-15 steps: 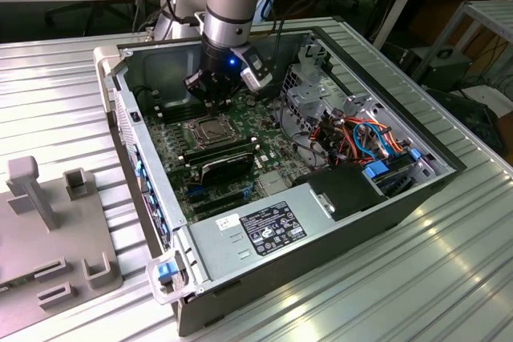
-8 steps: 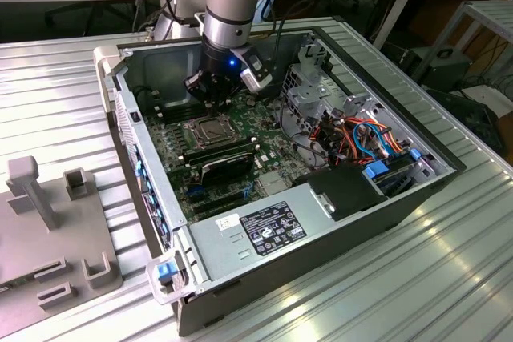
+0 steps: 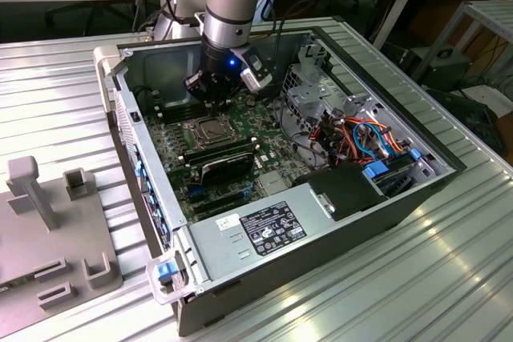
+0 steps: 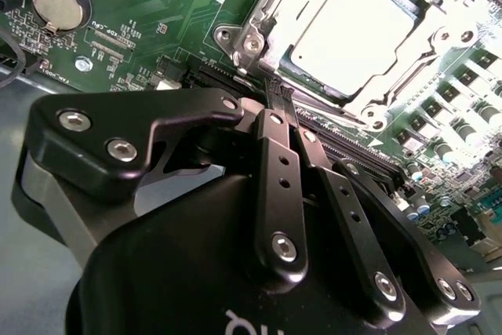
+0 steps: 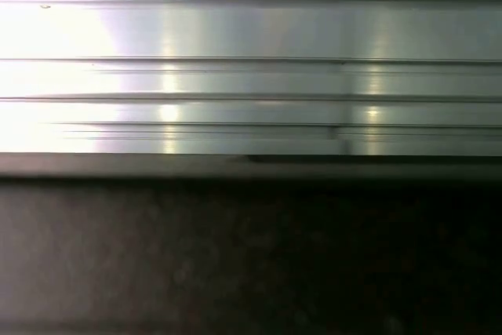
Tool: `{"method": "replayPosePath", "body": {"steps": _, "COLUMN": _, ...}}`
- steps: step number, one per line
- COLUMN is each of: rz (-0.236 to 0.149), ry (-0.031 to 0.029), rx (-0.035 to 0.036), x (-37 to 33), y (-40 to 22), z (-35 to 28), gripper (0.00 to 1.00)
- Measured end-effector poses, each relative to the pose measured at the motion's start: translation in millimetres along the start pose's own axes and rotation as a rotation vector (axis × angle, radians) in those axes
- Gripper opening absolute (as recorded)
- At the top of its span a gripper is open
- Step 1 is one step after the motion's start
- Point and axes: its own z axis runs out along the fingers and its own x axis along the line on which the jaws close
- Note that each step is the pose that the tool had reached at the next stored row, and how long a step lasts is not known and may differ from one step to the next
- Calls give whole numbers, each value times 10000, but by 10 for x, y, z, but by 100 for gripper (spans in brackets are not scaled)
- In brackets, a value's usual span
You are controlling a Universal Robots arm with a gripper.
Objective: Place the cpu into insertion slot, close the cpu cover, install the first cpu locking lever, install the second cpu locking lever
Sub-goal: 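Install the first cpu locking lever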
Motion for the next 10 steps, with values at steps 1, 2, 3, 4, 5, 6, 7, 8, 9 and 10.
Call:
{"method": "replayPosePath", "body": {"steps": 1, "rz": 0, "ry": -1, "rx": -1, "x": 0, "y": 0, "z": 0, "gripper": 11}}
{"method": "replayPosePath", "body": {"steps": 2, "rz": 0, "ry": -1, "rx": 0, "x": 0, "y": 0, "z": 0, "gripper": 11}}
{"method": "replayPosePath", "body": {"steps": 3, "rz": 1, "ry": -1, "rx": 1, "x": 0, "y": 0, "z": -1, "gripper": 11}}
{"method": "replayPosePath", "body": {"steps": 4, "rz": 1, "ry": 0, "rx": 2, "x": 1, "y": -1, "z": -2, "gripper": 11}}
{"method": "replayPosePath", "body": {"steps": 5, "rz": 1, "ry": 0, "rx": 3, "x": 1, "y": -5, "z": -2, "gripper": 11}}
{"method": "replayPosePath", "body": {"steps": 6, "rz": 0, "ry": 0, "rx": 2, "x": 0, "y": -8, "z": -2, "gripper": 11}}
{"method": "replayPosePath", "body": {"steps": 7, "rz": 1, "ry": 1, "rx": 1, "x": 0, "y": -11, "z": -2, "gripper": 11}}
{"method": "replayPosePath", "body": {"steps": 8, "rz": 1, "ry": 1, "rx": 1, "x": 1, "y": -16, "z": -2, "gripper": 11}}
{"method": "replayPosePath", "body": {"steps": 9, "rz": 1, "ry": 1, "rx": 1, "x": 1, "y": -18, "z": -2, "gripper": 11}}
{"method": "replayPosePath", "body": {"steps": 10, "rz": 2, "ry": 0, "rx": 1, "x": 1, "y": -20, "z": -2, "gripper": 11}}
